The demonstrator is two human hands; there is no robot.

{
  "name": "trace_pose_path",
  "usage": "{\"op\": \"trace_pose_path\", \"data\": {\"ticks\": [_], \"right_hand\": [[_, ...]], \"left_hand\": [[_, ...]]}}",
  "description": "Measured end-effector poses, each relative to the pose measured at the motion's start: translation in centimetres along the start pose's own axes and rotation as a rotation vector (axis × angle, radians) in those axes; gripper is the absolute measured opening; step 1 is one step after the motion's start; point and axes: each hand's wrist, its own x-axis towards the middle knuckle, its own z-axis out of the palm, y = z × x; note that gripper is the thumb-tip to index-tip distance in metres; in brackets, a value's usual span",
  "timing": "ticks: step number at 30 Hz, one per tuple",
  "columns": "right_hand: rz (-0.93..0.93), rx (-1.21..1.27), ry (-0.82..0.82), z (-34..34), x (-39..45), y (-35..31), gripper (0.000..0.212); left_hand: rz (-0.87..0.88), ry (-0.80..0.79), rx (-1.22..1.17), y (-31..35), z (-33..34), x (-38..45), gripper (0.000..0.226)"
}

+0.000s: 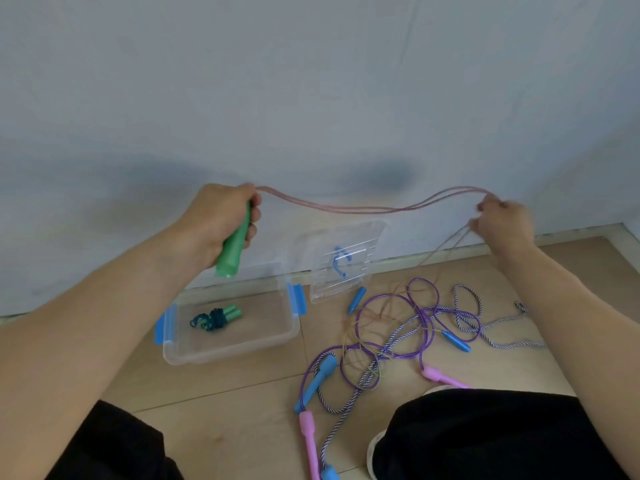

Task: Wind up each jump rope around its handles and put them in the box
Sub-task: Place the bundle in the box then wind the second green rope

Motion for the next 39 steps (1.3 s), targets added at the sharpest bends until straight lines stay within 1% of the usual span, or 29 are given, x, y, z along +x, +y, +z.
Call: {"op": "trace_pose_path", "data": {"ticks": [1, 2, 3, 4, 5, 6, 7, 8, 10, 11, 12, 13, 14, 15, 16, 17, 19, 21, 23, 24, 27, 29, 32, 34, 39], "right_hand": [[-0.147, -0.074, 0.143, -0.1, -0.1, -0.4, 0.036], [-0.294, -0.097, 0.244, -0.3, -0.5, -0.8, 0.035], [-0.404, -0.077, 0.289, -0.3, -0.9, -1.2, 0.035], [-0.475, -0.074, 0.288, -0.4, -1.4, -1.5, 0.037], [-0.498, -0.106, 0.255, -0.3, -1.9, -1.7, 0.042], [-0.481, -0.184, 0.192, 0.0, -2.3, -1.9, 0.048], [-0.423, -0.301, 0.093, 0.3, -2.5, -1.9, 0.056], [-0.321, -0.438, -0.043, 0.7, -2.7, -2.1, 0.062], [-0.089, -0.718, -0.403, 1.2, -4.5, -2.7, 0.067], [-0.054, -0.805, -0.595, 1.6, -5.6, -2.8, 0.065], [-0.106, -0.84, -0.758, 2.1, -6.8, -2.7, 0.061], [-0.234, -0.83, -0.867, 2.8, -7.9, -2.5, 0.054], [-0.389, -0.778, -0.923, 3.5, -9.1, -2.5, 0.05], [-0.513, -0.693, -0.95, 4.2, -10.4, -2.6, 0.049], [-0.572, -0.578, -0.977, 4.7, -11.6, -2.8, 0.052], [-0.562, -0.437, -1.021, 5.1, -12.5, -3.2, 0.055], [-0.433, -0.165, -1.143, 5.5, -13.5, -3.7, 0.053], [-0.333, -0.026, -1.24, 5.4, -14.0, -4.1, 0.041], [-0.31, -0.033, -1.254, 5.3, -13.9, -4.4, 0.026], [-0.337, -0.081, -1.234, 5.3, -13.7, -4.4, 0.022], [-0.437, -0.195, -1.164, 5.2, -13.4, -4.5, 0.015], [-0.457, -0.181, -1.097, 5.1, -13.1, -4.5, 0.012], [-0.404, -0.095, -0.982, 5.1, -12.3, -4.3, 0.017], [-0.383, -0.105, -0.941, 5.1, -12.0, -4.1, 0.022], [-0.403, -0.132, -1.009, 5.2, -11.8, -3.4, 0.036]], "left_hand": [[-0.008, -0.055, 0.057, -0.1, 0.2, -0.4, 0.031], [-0.011, -0.106, 0.11, -0.3, 0.2, -0.6, 0.031], [-0.012, -0.155, 0.155, -0.5, 0.4, -0.9, 0.031], [-0.013, -0.199, 0.189, -0.6, 0.5, -1.1, 0.032], [-0.018, -0.237, 0.214, -0.8, 0.6, -1.2, 0.032], [-0.023, -0.265, 0.235, -0.9, 0.8, -1.3, 0.032], [-0.03, -0.288, 0.251, -1.1, 1.1, -1.5, 0.031], [-0.036, -0.309, 0.258, -1.3, 1.3, -1.6, 0.03], [-0.055, -0.358, 0.252, -1.7, 2.0, -1.8, 0.026], [-0.064, -0.389, 0.253, -1.8, 2.4, -2.0, 0.024], [-0.071, -0.423, 0.262, -2.0, 2.7, -2.1, 0.022], [-0.074, -0.461, 0.277, -2.1, 2.9, -2.3, 0.019], [-0.076, -0.507, 0.291, -2.2, 3.2, -2.5, 0.016], [-0.077, -0.556, 0.293, -2.3, 3.4, -2.7, 0.014], [-0.082, -0.604, 0.279, -2.3, 3.7, -2.9, 0.012], [-0.09, -0.651, 0.249, -2.4, 3.9, -3.0, 0.01], [-0.109, -0.737, 0.183, -2.3, 4.1, -3.0, 0.004], [-0.123, -0.816, 0.168, -2.2, 4.0, -3.0, 0.009], [-0.139, -0.884, 0.164, -2.1, 3.8, -3.1, 0.011], [-0.144, -0.912, 0.161, -2.0, 3.6, -3.2, 0.012], [-0.157, -0.976, 0.2, -2.0, 3.2, -3.3, 0.021], [-0.182, -0.975, 0.239, -2.1, 3.0, -3.2, 0.028], [-0.256, -0.884, 0.264, -2.2, 2.7, -2.6, 0.027], [-0.272, -0.848, 0.314, -2.0, 2.5, -2.4, 0.023], [-0.306, -0.84, 0.331, -1.5, 2.4, -2.3, 0.023]]}}
